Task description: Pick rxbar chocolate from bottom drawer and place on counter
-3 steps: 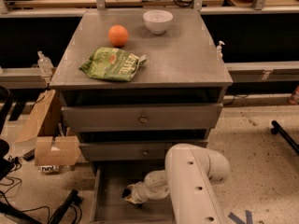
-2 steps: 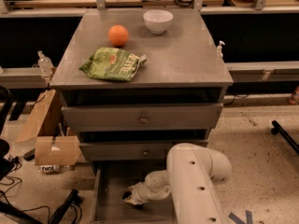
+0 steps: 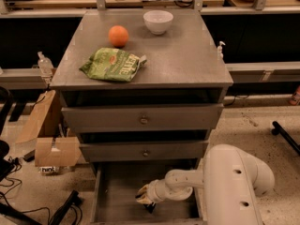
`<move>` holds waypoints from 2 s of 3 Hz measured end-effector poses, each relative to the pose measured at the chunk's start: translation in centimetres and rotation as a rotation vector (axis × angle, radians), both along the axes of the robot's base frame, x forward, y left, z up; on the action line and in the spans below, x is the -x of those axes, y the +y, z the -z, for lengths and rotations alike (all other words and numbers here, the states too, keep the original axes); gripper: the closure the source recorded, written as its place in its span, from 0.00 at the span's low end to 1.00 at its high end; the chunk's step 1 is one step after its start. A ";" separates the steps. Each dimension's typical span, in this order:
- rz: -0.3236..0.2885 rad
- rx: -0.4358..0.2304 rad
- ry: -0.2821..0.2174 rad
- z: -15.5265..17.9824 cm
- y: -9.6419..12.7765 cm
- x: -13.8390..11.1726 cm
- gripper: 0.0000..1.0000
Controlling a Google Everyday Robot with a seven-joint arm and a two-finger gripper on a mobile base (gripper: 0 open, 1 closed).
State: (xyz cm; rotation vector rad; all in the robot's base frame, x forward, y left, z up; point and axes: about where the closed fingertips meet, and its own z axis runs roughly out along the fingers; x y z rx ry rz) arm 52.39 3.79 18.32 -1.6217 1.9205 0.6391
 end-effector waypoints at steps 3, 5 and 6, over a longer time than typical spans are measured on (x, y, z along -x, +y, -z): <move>-0.006 -0.004 0.007 0.3 0.5 0.4 0.83; -0.007 -0.003 0.006 0.0 0.7 0.5 1.00; 0.001 0.021 -0.018 -3.6 0.6 0.1 1.00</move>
Offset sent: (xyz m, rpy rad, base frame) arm -0.0014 0.0015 -0.0015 0.0007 0.0025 0.0008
